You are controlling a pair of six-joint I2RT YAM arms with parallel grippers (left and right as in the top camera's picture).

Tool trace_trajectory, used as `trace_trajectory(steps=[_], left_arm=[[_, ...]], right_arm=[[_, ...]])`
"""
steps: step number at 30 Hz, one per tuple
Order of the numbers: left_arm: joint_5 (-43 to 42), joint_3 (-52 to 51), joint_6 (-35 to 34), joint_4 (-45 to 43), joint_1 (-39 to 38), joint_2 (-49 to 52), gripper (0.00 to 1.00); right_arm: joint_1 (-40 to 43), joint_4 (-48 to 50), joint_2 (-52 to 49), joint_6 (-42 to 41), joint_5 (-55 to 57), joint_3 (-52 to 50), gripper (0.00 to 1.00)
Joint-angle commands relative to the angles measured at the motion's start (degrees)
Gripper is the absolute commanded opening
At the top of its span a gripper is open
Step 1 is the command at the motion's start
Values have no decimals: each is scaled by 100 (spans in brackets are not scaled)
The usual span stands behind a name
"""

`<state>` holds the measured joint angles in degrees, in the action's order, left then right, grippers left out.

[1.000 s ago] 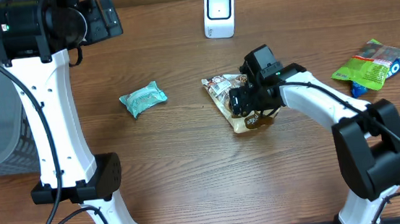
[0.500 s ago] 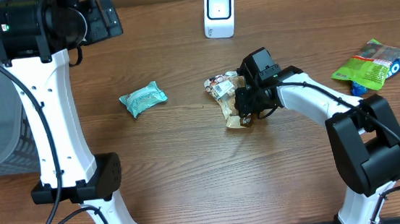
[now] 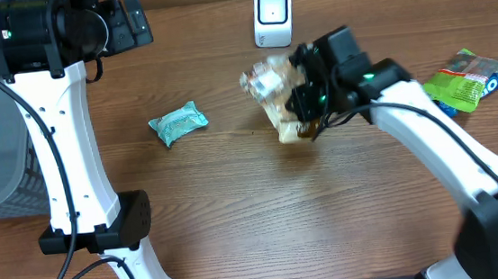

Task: Scan the item barcode
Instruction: 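Lift the brown bag with the right gripper up to the scanner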

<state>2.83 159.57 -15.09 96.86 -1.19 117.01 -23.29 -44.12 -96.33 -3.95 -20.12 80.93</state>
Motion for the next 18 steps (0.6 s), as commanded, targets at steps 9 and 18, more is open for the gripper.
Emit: trace_trajectory(steps=[9,18], left_arm=[[17,-11,-35,-7,-33,-103,100],[17,-11,-35,-7,-33,-103,100]], right_arm=[[66,-96,1064,223,-247,627,4],[129,-339,1073,-216,-94,697,4]])
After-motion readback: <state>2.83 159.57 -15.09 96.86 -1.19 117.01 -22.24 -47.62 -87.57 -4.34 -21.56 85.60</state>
